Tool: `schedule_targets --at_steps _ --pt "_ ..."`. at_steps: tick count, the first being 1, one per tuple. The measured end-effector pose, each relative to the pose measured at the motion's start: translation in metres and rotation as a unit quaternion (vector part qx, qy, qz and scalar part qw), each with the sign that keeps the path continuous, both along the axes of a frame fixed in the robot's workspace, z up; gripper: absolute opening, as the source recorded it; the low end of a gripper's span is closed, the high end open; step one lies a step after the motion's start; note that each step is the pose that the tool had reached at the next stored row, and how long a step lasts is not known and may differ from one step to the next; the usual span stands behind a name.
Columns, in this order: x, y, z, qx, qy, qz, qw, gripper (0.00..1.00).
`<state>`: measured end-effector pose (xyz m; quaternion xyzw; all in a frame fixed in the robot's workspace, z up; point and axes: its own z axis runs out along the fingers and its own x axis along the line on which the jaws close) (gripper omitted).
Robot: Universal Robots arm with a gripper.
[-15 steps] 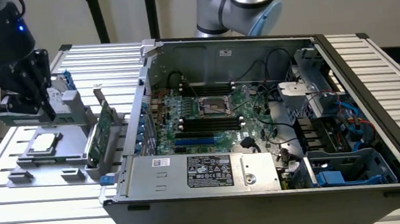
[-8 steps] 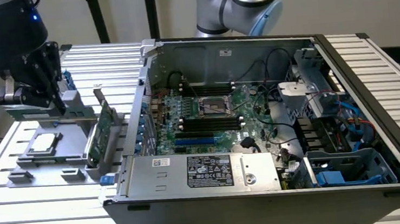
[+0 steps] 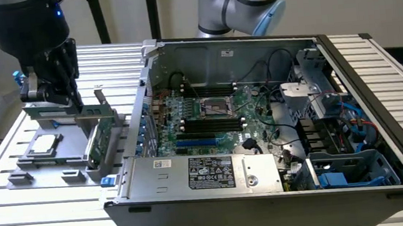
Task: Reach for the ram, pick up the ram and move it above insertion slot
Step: 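Pick up the ram and move it above insertion slot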
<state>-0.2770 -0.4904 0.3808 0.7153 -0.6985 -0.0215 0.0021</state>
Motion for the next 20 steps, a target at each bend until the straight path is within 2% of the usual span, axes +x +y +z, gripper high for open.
schedule_targets --at_steps 8,20 --pt "0.028 0.0000 0.0038 0.0034 0.0000 0.004 1.0000 0.13" --pt "0.069 0.0000 0.0041 0.0041 -0.0003 0.006 1.0000 0.13"
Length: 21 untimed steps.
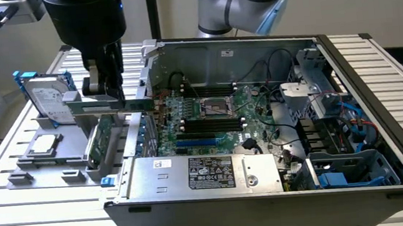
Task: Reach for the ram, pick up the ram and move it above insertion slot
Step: 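Pick up the ram and move it above insertion slot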
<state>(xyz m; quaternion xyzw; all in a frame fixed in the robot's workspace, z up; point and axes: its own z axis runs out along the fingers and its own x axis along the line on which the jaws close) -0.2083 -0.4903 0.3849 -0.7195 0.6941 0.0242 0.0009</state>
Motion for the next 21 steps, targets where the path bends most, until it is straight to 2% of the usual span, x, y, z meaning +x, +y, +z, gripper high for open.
schedule_targets --at_steps 15,21 --pt "0.048 0.0000 0.0000 0.0001 -0.0007 0.002 1.0000 0.13" --pt "0.075 0.0021 0.0000 0.0001 -0.0007 0.002 1.0000 0.13"
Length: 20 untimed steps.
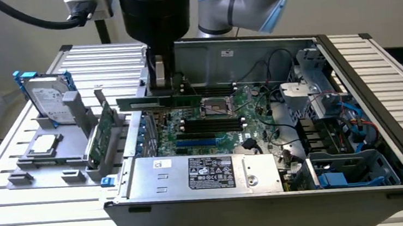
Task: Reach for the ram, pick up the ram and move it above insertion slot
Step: 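Pick up the ram and move it above insertion slot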
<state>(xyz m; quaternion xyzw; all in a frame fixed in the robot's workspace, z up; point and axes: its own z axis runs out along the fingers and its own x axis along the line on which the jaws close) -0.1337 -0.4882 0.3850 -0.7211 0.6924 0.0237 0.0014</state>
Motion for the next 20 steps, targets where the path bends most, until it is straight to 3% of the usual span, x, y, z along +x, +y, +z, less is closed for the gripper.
schedule_targets --at_steps 9,16,20 --pt "0.037 0.0089 0.0000 0.0000 0.0000 0.000 1.0000 0.13" --pt "0.055 0.0258 -0.0004 0.0000 0.0000 0.000 1.0000 0.13" --pt "0.063 0.0381 -0.0007 -0.0001 -0.0001 0.000 1.0000 0.13"
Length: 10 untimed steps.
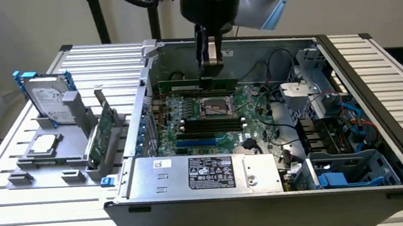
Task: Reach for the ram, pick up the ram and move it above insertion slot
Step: 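Pick up the ram and move it above insertion slot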
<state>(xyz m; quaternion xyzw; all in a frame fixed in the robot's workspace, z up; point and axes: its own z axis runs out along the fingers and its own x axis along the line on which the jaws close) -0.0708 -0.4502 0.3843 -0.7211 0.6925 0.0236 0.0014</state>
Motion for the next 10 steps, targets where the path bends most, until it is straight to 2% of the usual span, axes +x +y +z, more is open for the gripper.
schedule_targets --at_steps 5,10 --pt "0.008 0.0160 -0.0003 0.0000 -0.0008 0.000 1.0000 0.13" --pt "0.015 0.0320 -0.0007 0.0000 -0.0042 0.000 1.0000 0.13"
